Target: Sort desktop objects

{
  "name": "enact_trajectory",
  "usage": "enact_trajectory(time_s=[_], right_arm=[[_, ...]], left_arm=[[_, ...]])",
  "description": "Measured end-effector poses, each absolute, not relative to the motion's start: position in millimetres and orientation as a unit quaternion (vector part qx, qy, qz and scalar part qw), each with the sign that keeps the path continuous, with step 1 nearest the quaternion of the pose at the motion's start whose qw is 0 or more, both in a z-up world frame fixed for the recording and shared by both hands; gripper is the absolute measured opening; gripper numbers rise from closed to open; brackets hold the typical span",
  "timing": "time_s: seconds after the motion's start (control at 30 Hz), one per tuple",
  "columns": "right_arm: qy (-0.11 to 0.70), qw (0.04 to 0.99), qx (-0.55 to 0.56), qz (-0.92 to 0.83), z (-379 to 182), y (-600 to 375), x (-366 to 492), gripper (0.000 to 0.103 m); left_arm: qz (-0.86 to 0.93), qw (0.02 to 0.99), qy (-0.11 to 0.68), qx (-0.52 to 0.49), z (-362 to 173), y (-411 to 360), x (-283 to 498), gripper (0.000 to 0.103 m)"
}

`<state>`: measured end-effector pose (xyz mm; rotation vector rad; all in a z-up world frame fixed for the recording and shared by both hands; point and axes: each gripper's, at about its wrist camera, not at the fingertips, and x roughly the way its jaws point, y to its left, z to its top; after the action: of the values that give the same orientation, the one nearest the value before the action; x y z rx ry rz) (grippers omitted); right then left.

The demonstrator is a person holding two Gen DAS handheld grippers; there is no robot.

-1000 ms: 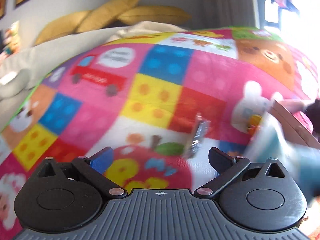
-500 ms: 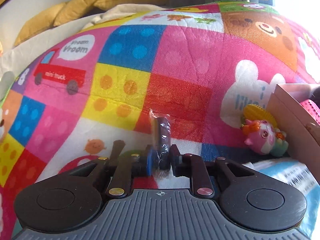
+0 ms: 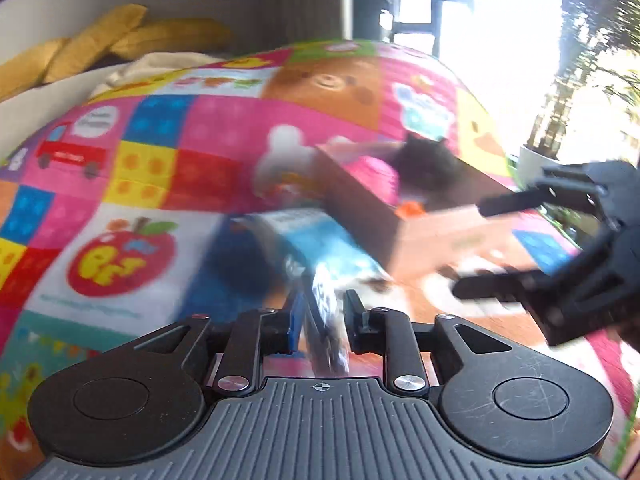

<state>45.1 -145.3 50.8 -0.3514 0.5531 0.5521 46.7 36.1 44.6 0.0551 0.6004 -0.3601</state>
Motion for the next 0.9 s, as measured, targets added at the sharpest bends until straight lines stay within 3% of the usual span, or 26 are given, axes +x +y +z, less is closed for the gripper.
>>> enact_trajectory(time_s=[0.03, 0.07, 0.1, 0.23, 0.53, 0.6, 0.67, 0.9], right_arm=[[0.268, 0.913, -0.163, 0.26, 52, -151, 43, 0.085], [0.267, 0.918, -0.156, 0.25, 54, -158, 41, 0.085], [0.264, 0.921, -0.15, 0.242, 55, -163, 38, 0.086], [0.258, 0.932, -0.128, 0.218, 59, -187, 27, 0.089], [0.292, 0.935, -0.067, 0.19, 34, -214, 27, 0.093], [0.298, 0.933, -0.065, 0.192, 28, -213, 28, 0.094], [0.302, 0.93, -0.067, 0.197, 23, -208, 28, 0.098], [0.301, 0.915, -0.092, 0.25, 14, -170, 21, 0.1]], left_arm=[[-0.183, 0.936, 0.297, 0.034, 42, 29, 45, 0.053], [-0.182, 0.937, 0.296, 0.04, 39, 23, 45, 0.071], [-0.175, 0.939, 0.293, 0.043, 39, 20, 47, 0.079], [-0.144, 0.949, 0.281, -0.013, 50, 19, 70, 0.097], [-0.121, 0.933, 0.338, 0.0, 26, 8, 149, 0.096], [-0.123, 0.931, 0.343, 0.0, 20, 12, 152, 0.074], [-0.124, 0.929, 0.348, -0.006, 17, 17, 151, 0.059], [-0.114, 0.936, 0.332, 0.01, 28, 41, 101, 0.055]])
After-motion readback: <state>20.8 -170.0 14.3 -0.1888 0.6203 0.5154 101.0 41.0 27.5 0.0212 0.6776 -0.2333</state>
